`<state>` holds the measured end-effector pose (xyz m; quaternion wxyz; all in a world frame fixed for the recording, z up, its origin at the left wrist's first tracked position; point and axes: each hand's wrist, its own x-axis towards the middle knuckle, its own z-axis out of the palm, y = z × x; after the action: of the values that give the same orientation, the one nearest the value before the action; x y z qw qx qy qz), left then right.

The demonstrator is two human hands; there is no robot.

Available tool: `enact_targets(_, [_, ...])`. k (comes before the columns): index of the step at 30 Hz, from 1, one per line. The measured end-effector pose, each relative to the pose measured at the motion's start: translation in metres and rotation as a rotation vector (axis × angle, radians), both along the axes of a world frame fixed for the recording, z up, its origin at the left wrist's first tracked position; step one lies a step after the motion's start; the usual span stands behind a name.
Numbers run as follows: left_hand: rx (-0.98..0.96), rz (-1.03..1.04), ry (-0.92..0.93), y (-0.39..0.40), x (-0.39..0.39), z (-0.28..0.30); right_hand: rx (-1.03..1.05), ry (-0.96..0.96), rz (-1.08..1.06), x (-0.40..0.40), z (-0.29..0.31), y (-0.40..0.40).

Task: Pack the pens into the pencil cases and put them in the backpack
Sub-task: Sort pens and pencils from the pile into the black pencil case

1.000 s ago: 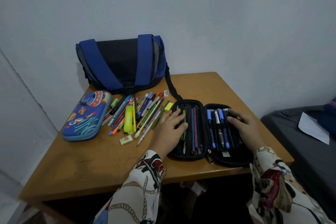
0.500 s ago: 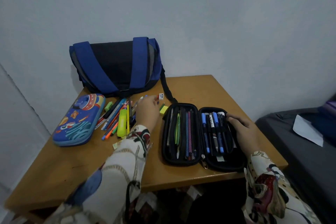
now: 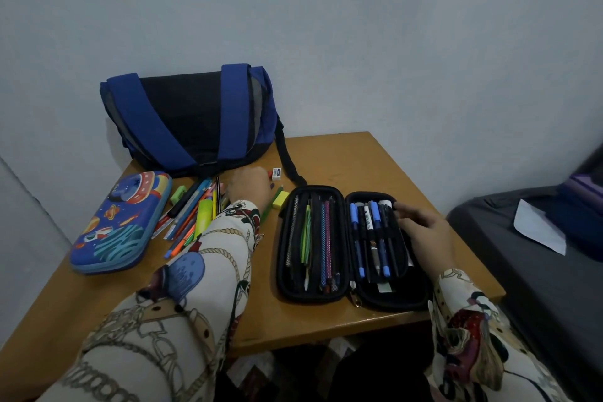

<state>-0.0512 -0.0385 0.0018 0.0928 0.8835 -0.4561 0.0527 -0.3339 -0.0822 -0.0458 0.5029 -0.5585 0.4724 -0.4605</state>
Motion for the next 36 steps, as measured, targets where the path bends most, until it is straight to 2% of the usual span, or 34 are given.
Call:
enact_targets(3, [-0.173, 0.064, 0.159, -0.006, 0.001, 0.003, -0.015, -0.026, 0.012, -0.001, 0.000, 0.001])
enact_targets(5, [-0.345, 0.096, 0.368, -0.014, -0.004, 0.009, -0.026, -0.040, 0.009, 0.000, 0.000, 0.001])
enact_targets(7, [-0.495, 0.037, 0.571, -0.027, -0.015, 0.014, -0.034, -0.049, 0.013, 0.001, 0.000, 0.001])
enact_targets(12, [-0.563, -0.244, 0.962, -0.049, -0.067, 0.020, -0.030, -0.106, 0.026, -0.002, 0.005, 0.003])
enact_targets(17, [-0.689, -0.322, 1.109, -0.064, -0.089, 0.012, -0.019, -0.148, 0.015, -0.003, 0.004, 0.002])
enact_targets(19, [-0.682, -0.366, 1.115, -0.066, -0.089, 0.010, -0.012, -0.163, 0.014, -0.003, 0.003, 0.001])
enact_targets(24, [-0.565, -0.450, 0.998, -0.068, -0.086, 0.006, -0.016, -0.162, 0.012, -0.003, 0.003, 0.001])
enact_targets(30, [-0.452, -0.423, 1.024, -0.075, -0.089, 0.001, -0.017, -0.155, 0.012, -0.003, 0.003, 0.001])
enact_targets(36, [-0.359, -0.381, 0.916, -0.086, -0.098, -0.001, -0.025, -0.132, 0.009, -0.003, 0.000, -0.001])
